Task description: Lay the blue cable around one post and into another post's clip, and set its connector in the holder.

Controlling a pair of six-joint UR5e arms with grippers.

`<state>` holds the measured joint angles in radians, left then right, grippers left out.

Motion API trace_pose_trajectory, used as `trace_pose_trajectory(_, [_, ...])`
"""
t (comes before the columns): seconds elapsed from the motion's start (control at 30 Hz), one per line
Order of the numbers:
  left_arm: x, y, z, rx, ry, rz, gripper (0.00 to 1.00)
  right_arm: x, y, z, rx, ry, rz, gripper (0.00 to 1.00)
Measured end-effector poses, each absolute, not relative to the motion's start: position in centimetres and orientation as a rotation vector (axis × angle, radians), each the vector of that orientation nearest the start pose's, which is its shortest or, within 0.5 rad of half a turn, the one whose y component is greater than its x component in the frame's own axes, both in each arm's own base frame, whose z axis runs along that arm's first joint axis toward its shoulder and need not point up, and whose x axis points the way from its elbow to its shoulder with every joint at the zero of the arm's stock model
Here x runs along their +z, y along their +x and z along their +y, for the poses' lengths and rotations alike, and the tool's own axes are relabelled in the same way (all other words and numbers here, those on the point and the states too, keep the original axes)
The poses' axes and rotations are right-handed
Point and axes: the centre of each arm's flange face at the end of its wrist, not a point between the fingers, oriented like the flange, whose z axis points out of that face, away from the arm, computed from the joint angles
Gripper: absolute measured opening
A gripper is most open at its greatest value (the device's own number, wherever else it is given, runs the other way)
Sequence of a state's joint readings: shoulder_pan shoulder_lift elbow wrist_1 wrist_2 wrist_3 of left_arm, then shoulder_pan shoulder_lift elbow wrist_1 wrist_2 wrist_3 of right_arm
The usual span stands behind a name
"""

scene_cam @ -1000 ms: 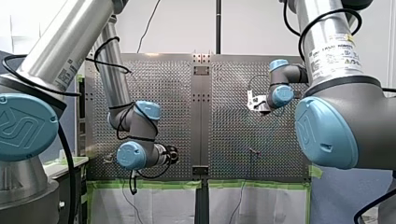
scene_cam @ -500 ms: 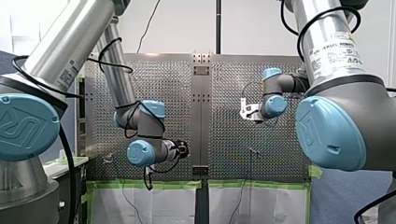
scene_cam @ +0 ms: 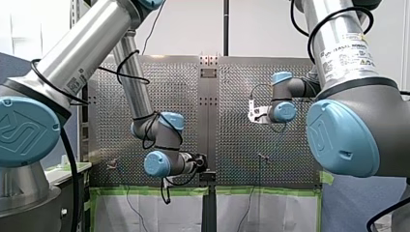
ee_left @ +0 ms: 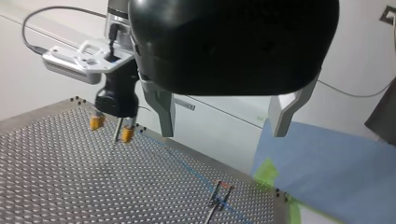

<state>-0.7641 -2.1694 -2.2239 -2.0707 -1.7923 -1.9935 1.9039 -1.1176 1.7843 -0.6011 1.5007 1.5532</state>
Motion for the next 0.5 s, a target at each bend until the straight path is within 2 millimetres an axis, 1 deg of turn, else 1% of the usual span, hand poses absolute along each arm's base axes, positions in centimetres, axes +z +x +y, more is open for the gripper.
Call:
trace_pose_trajectory(0.3, [-0.1,24.8,-40.7,-0.743,0.144,1.876,0.99,19.7,32.5,-51.0,1.465,1.555,-1.008,1.00])
trace_pose_trajectory(0.5, [-1.8,25.0,-42.0,-0.792,0.142,1.934,0.99,19.1,32.4,-50.3,1.418,1.579,-1.016,1.00])
